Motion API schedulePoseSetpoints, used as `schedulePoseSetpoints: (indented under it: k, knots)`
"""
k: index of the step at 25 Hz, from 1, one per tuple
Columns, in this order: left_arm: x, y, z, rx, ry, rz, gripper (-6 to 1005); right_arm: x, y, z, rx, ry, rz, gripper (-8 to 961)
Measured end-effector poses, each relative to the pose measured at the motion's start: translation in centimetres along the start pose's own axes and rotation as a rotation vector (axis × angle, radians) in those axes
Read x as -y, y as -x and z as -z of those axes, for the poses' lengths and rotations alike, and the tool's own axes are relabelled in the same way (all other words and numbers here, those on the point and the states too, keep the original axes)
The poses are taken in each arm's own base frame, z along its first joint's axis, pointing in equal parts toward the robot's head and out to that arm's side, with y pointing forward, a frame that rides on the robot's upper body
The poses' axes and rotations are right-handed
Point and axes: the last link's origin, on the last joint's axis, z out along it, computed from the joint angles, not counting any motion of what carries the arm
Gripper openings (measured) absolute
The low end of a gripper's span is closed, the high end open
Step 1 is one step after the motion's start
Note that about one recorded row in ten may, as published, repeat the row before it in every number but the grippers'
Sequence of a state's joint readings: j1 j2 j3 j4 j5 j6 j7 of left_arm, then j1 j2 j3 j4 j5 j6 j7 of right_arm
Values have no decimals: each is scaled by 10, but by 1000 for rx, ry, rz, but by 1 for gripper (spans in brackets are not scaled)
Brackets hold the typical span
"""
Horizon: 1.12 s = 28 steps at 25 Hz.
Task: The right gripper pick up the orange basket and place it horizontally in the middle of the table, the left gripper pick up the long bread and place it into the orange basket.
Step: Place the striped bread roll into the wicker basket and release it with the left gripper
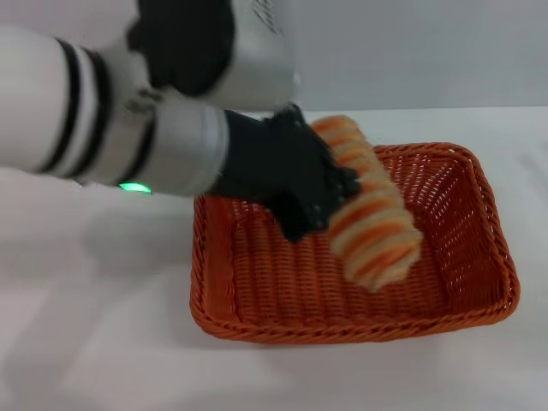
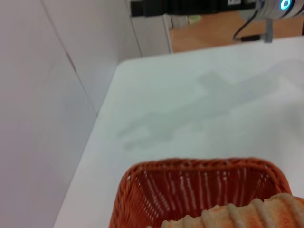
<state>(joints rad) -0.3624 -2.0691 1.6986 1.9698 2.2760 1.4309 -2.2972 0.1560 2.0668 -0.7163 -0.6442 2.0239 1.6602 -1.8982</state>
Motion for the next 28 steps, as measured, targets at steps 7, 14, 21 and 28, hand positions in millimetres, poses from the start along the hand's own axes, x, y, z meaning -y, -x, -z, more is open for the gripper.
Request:
schedulePoseSetpoints:
  k: [7, 14, 21, 28]
  knots:
    - [0, 17, -35, -22, 3, 69, 45, 2, 1, -5, -4, 11, 0, 545]
    - [6, 24, -40, -61, -39, 129, 52, 4, 1, -6, -3, 7, -4, 545]
    - [10, 40, -34, -82, -108, 200, 293, 4, 3, -4, -3, 9, -4, 545]
    - [23, 62, -13, -80, -199, 275, 444, 6, 6, -1, 15, -10, 1, 545]
